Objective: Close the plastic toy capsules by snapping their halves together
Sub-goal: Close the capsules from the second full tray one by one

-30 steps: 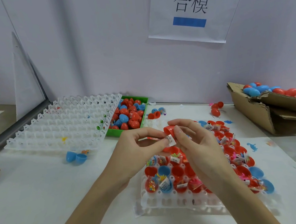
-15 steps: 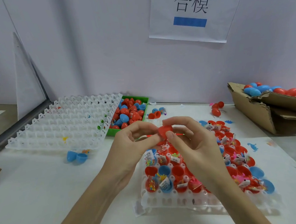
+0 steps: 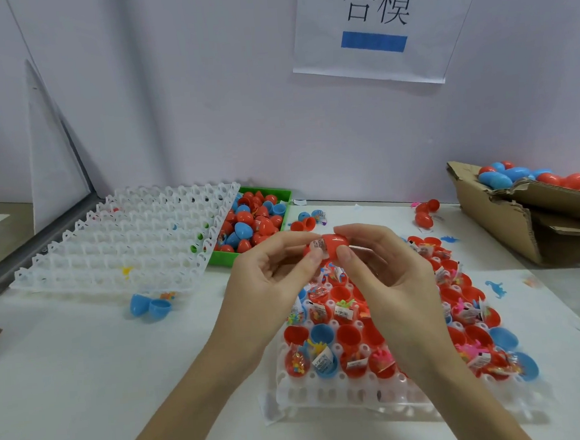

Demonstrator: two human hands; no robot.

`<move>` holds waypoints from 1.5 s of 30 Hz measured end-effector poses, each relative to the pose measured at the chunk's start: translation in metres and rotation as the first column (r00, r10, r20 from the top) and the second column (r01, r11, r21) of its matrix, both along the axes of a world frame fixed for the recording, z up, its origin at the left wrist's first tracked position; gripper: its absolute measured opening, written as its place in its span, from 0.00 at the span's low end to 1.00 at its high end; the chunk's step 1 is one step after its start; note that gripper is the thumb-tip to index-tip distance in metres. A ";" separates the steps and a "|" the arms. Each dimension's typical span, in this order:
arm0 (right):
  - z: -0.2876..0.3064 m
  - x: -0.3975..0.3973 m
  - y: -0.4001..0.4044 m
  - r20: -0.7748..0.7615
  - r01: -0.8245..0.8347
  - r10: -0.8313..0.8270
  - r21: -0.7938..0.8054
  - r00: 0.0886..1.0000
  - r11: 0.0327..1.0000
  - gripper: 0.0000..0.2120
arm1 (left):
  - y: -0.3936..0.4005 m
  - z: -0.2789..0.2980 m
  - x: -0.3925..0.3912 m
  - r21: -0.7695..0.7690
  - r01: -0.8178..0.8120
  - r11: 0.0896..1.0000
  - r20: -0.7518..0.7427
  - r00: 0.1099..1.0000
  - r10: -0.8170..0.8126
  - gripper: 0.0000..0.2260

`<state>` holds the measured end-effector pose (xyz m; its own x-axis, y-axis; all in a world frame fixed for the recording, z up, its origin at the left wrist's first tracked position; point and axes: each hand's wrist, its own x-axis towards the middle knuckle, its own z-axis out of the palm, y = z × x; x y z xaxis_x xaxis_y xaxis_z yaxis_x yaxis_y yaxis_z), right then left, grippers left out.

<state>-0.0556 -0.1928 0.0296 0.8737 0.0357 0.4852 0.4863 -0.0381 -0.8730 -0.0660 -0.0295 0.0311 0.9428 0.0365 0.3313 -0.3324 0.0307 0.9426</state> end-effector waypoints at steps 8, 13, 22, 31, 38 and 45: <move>-0.003 -0.003 0.004 -0.008 -0.038 0.038 -0.004 0.999 0.999 0.09 | 0.005 -0.002 0.003 0.156 -0.071 0.985 0.130 0.990 0.051 0.03; -0.003 -0.002 0.003 -0.014 -0.025 0.025 -0.009 1.000 1.000 0.10 | 0.004 -0.004 0.002 0.219 -0.126 0.968 0.204 0.976 0.081 0.06; -0.002 -0.001 -0.001 0.007 -0.046 0.046 -0.039 0.999 0.998 0.10 | 0.003 0.000 0.001 0.117 -0.049 0.992 0.149 0.988 0.031 0.13; 0.000 -0.002 0.000 0.047 -0.051 0.051 -0.011 0.998 0.999 0.09 | 0.000 0.002 -0.002 0.069 -0.136 0.988 0.172 0.978 0.122 0.13; -0.010 -0.007 0.012 0.196 0.015 0.039 -0.266 0.980 0.964 0.22 | -0.005 0.000 -0.003 -0.097 -0.134 0.986 0.073 0.987 0.142 0.11; -0.018 0.000 0.017 0.285 0.299 -0.207 -0.335 0.936 0.893 0.20 | -0.014 -0.006 -0.005 -0.206 -0.042 0.978 -0.113 0.993 0.019 0.15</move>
<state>-0.0557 -0.1758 0.0115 0.7387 0.0447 0.6726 0.6054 -0.4828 -0.6328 -0.0706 -0.0431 0.0248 0.9704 0.1234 0.2078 -0.2310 0.2213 0.9475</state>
